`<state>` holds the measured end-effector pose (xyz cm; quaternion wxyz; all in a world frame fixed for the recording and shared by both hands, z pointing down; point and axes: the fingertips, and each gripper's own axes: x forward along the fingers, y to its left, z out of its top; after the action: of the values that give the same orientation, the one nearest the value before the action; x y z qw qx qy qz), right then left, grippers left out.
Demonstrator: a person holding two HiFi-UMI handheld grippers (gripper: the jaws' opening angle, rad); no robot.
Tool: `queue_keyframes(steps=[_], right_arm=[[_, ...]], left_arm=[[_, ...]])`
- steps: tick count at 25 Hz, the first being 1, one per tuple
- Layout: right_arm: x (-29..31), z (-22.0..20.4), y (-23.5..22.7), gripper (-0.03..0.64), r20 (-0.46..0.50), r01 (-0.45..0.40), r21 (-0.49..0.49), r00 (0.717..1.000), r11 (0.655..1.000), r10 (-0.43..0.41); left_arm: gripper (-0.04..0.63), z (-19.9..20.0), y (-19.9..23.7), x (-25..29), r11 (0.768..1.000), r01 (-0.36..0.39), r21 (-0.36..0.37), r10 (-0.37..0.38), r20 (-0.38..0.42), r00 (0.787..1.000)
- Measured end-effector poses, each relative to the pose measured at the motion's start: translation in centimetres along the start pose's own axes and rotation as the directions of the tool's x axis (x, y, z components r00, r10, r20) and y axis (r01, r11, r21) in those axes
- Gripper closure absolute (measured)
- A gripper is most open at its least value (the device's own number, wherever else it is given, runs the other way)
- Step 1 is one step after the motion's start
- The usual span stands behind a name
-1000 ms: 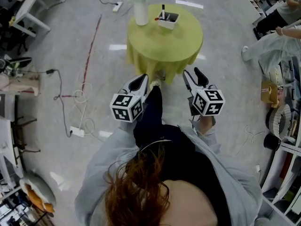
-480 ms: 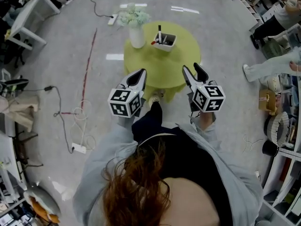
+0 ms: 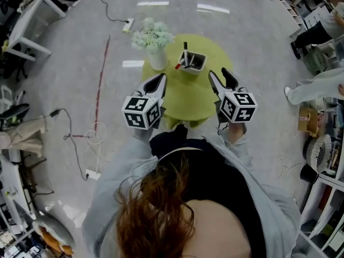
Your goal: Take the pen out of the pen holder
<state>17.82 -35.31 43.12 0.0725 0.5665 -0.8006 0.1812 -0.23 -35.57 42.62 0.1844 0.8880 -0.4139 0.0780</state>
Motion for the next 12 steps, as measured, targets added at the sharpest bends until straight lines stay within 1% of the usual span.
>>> queue_keyframes(steps=[4, 7, 8, 10, 12], right_arm=[[2.3, -0.3, -0.4, 0.410, -0.014, -0.013, -0.008, 1.000, 1.000, 0.013], [3.6, -1.1, -0.2, 0.410, -0.058, -0.031, -0.054, 0.998, 0.998, 0.028], [3.9, -1.5, 0.0, 0.408, -0.080, -0.036, -0.085, 0.996, 0.996, 0.029], [4.5, -2.6, 0.3, 0.410, -0.137, -0.054, -0.177, 0.990, 0.983, 0.030], [5.3, -3.9, 1.0, 0.408, -0.203, -0.090, -0.282, 0.979, 0.955, 0.032]], left_arm=[[0.578, -0.3, 1.4, 1.5, 1.000, -0.002, -0.007, 0.002, -0.007, 1.000], [0.578, -0.6, 2.1, 2.0, 1.000, -0.012, -0.015, 0.012, -0.017, 1.000], [0.578, -0.7, 2.2, 2.0, 1.000, -0.013, -0.019, 0.013, -0.022, 1.000], [0.578, -1.2, 2.3, 1.9, 0.999, -0.014, -0.029, 0.013, -0.033, 0.999], [0.578, -1.6, 2.7, 1.6, 0.999, -0.026, -0.040, 0.024, -0.042, 0.999]])
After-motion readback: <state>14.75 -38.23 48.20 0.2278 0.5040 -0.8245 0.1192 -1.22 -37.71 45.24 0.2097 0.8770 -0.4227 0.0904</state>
